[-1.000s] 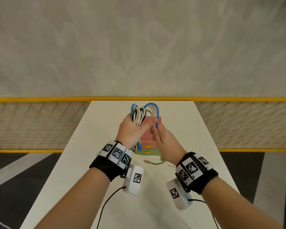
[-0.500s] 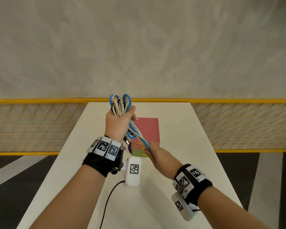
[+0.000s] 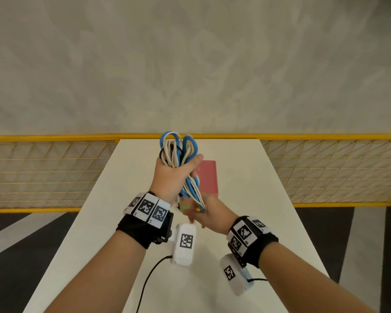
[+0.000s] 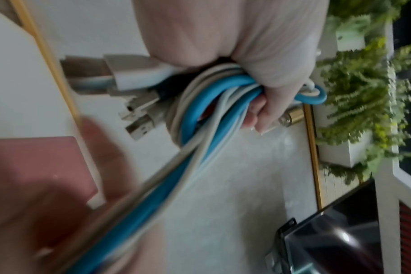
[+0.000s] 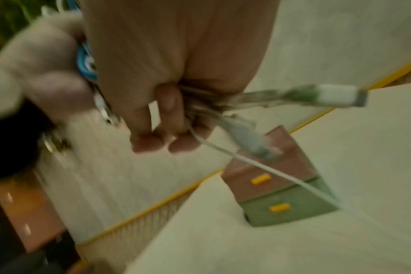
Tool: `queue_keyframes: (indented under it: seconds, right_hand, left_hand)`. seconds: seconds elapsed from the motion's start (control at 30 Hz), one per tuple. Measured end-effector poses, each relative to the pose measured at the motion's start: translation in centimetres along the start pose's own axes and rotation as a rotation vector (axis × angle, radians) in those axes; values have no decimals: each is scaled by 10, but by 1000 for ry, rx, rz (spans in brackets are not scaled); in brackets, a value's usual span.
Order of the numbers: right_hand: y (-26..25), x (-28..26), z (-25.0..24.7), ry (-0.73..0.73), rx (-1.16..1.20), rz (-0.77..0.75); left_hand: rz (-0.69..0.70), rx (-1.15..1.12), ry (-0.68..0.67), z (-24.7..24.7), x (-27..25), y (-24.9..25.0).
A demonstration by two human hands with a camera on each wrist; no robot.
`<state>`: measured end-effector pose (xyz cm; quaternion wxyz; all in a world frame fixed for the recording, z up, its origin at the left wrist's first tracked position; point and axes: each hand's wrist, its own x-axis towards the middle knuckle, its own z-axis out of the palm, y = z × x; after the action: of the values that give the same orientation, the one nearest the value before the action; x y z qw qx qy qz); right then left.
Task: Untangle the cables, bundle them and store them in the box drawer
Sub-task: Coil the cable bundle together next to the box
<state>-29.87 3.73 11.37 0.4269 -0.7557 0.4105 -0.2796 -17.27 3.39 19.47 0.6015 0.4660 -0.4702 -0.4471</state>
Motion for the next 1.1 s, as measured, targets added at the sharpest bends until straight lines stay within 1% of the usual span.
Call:
queue_keyframes:
  seconds: [0.07, 0.13, 0.2, 0.3, 0.4, 0.47, 0.5, 0.57, 0.63, 0.7, 0.8, 0.87, 0.97, 1.03, 1.1]
  right_hand:
    - [8, -4, 1, -4, -85, -30]
    - [10, -4, -2, -13, -208, -54]
    - [11, -3, -9, -60, -409, -68]
    - [16, -1, -22, -121, -719, -75]
    - [4, 1, -39, -111, -849, -13]
    - [-8, 5, -45, -124, -947, -16]
    - [-15, 6, -47, -120, -993, -18]
    - [-24, 8, -48, -112, -1039, 9]
    - [-28, 11, -53, -72, -1037, 57]
    - [-29, 14, -56, -18, -956, 72]
    - [-23, 17, -55, 6, -595, 97]
    - [-22, 15, -55, -53, -401, 121]
    - [-24, 11, -61, -157, -302, 93]
    - [-27, 10, -62, -130, -262, 65]
    - [-24, 9, -62, -49, -206, 62]
  left_hand:
    - [35, -19, -79, -4, 1, 0]
    - [40, -34, -194, -5, -1, -1]
    - [-36, -88, -283, -6, -2, -2]
    - [-177, -117, -351, -10, -2, -1]
    - [-250, 39, -424, -11, -4, -2]
    - [-294, 160, -439, -9, -6, -6]
    - [-300, 218, -427, -8, -7, -9]
    - [-253, 347, -401, -5, -7, -15]
    - [-190, 443, -408, -4, -9, -22]
    - [-168, 453, -406, -4, -12, -26]
    - [-178, 460, -399, -7, -12, -31]
    - [-156, 525, -410, -9, -10, -34]
    - [-167, 617, -363, -11, -8, -38]
    - [-192, 577, -361, -10, -9, -39]
    - [-234, 502, -344, -9, -9, -38]
